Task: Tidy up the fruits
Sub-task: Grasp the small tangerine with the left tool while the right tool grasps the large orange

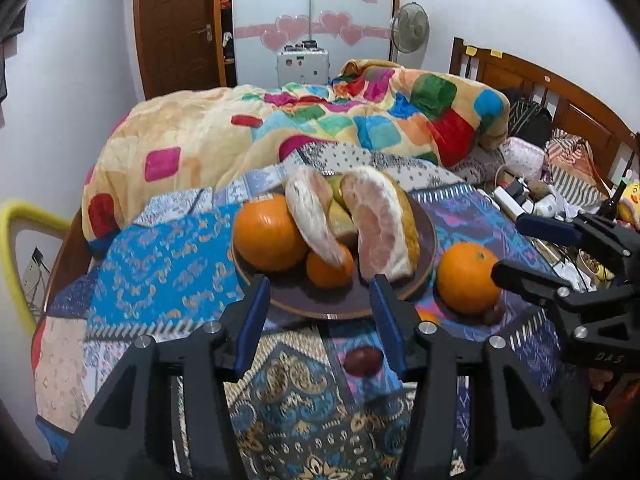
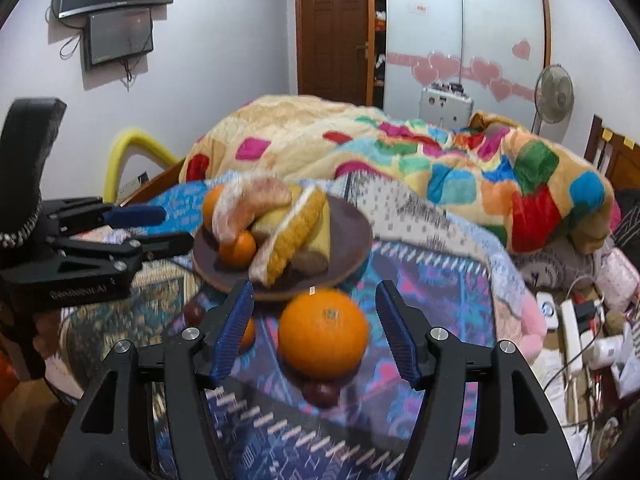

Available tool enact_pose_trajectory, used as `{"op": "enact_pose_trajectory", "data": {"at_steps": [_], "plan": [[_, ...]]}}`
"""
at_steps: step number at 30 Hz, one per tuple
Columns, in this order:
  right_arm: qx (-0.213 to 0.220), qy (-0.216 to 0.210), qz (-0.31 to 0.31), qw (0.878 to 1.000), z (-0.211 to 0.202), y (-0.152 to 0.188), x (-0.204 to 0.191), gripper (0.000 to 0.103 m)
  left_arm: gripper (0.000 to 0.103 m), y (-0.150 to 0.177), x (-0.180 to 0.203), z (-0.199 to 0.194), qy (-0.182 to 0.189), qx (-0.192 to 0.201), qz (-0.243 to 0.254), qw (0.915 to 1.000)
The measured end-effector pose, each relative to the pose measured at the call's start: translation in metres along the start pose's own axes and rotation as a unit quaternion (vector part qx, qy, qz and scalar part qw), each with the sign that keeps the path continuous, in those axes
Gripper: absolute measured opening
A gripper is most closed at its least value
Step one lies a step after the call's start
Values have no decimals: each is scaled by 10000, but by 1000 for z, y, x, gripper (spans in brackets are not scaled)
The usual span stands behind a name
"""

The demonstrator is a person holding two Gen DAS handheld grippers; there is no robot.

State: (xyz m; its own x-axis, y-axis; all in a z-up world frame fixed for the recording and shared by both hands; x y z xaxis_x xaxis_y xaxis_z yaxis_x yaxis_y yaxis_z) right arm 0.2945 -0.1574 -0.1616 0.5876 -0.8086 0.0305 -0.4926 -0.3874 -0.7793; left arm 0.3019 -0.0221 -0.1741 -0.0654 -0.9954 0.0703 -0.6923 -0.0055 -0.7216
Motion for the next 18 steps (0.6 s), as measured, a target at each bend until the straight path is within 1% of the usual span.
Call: {"op": "enact_pose_trajectory", "data": {"at_steps": [3,4,5,8,13,14,16,18], "plan": [[-138,20,87,9999,7,15,5,62,53,8,0,3,36,-60,-138,9999],[-172,3,143,9997,10,20,6,69,54,9,0,4,59,-74,-190,9998],[-215,-26,219,9995,13,24,8,72,54,11,1,5,113,-104,-231,9996],[-315,-63,325,9990,22,32,10,72,54,12,6,7,123,-93,-186,9997],[-401,-122,316,9986,34,33,8,72,54,16,15,10,114,-133,-45,9998],[-428,-158,315,9985,35,34,6,69,54,17,17,11,122,-149,-30,9998],[-423,-143,332,9984,36,34,6,61,54,19,19,12,134,-169,-15,9998],[-417,-178,381,9982,35,34,7,61,54,21,22,13,170,-209,0,9996]]}}
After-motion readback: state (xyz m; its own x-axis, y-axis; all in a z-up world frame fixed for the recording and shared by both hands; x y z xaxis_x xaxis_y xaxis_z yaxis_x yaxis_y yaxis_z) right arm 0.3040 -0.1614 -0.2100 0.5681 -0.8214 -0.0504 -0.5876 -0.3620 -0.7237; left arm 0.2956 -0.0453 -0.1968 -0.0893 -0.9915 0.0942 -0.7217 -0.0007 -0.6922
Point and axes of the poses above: each gripper's, at about its wrist camera, not at the fingertips, and z roughly the way its jaws point, x to its right, y to its underside, the point moved 10 cm from there along z, roughly the way its jaws point, and after that the axes turned 4 degrees about -z, right-handed, at the moved point
